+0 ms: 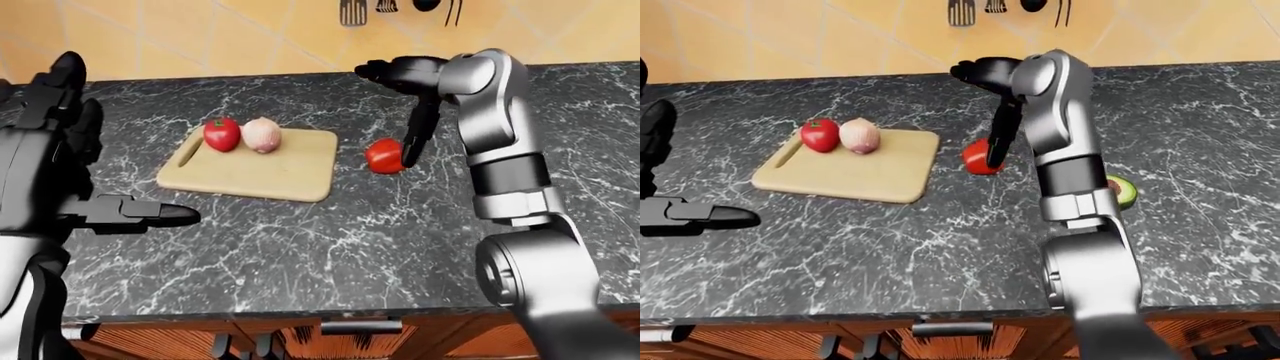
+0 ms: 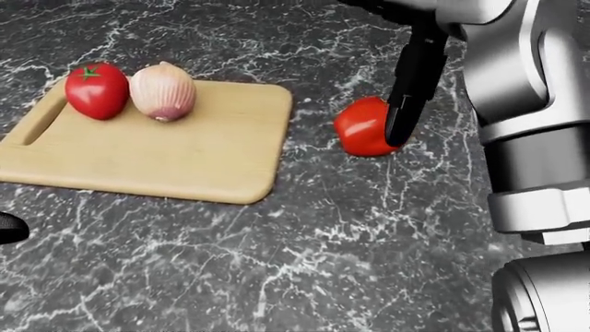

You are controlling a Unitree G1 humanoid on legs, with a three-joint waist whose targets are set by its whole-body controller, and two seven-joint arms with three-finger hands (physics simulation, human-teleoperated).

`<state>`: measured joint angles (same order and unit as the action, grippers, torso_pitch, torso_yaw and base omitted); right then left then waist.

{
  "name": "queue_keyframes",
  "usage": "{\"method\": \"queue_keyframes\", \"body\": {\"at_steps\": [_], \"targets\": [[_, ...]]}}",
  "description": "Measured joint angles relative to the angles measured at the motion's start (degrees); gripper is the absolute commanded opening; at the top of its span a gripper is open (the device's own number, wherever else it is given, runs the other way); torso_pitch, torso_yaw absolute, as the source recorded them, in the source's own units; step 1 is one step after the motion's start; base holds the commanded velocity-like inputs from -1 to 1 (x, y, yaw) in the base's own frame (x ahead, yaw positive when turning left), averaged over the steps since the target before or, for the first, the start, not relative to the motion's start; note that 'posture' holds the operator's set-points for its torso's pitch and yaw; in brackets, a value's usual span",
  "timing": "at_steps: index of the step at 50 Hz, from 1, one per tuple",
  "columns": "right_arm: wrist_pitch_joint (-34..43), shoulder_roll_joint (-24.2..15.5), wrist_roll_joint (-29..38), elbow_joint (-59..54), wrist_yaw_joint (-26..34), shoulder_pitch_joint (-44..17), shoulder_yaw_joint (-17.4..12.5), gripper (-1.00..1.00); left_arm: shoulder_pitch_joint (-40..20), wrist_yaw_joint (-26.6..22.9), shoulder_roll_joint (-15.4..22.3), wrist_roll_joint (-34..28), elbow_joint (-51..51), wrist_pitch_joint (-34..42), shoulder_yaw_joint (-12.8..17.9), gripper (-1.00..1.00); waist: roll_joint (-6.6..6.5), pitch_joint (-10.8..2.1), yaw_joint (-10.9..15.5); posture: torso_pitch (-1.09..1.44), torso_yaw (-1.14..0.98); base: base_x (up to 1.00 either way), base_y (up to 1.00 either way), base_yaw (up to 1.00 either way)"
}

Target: Place the avocado, onion, tomato and bell pepper on the cutting board.

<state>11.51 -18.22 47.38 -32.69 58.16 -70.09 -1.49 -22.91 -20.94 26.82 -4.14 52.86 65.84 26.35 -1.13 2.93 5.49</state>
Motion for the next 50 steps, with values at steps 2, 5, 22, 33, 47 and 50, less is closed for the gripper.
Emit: {"method": "queue_keyframes", "body": {"at_steps": [2,5,22,33,47,50], "targets": [[0.29,-0.05,-0.49,-0.12,-0.43,1.11,-0.27,1.0,-0.39,0.07,0.13,-0.07,-0.37,0.09,-0.34,1.0,0.05,0.02,0.02,0.0,0.13,0.0,0.0,0.0],[0.93,-0.14,-1.28,-0.6,-1.01,2.28,-0.33,1.0,-1.18,0.25,0.41,-0.18,-0.79,0.4,-0.76,1.0,0.05,0.05,-0.03,0.0,0.13,0.0,0.0,0.0],[0.62,0.03,-1.26,0.47,-1.91,6.91,0.33,0.72,-0.28,-0.38,0.18,-0.5,-0.12,0.34,-0.22,1.0,0.11,-0.22,-0.16,0.0,0.13,0.0,0.0,0.0],[-1.03,0.18,-1.11,-2.34,-3.26,7.1,0.29,0.47,-0.2,-0.49,0.23,-0.7,-0.13,0.21,0.0,1.0,0.09,-0.32,-0.16,0.0,0.13,0.0,0.0,0.0],[-2.08,0.14,-1.44,-4.09,-4.09,6.26,0.37,0.28,-0.86,-0.71,0.72,-0.82,-0.07,0.71,-0.37,1.0,0.11,-0.4,-0.14,0.0,0.13,0.0,0.0,0.0],[-2.06,0.11,-1.48,-3.72,-4.06,6.33,0.28,0.22,-1.04,-0.75,0.77,-0.82,-0.08,0.79,-0.44,1.0,0.11,-0.41,-0.13,0.0,0.13,0.0,0.0,0.0]]}}
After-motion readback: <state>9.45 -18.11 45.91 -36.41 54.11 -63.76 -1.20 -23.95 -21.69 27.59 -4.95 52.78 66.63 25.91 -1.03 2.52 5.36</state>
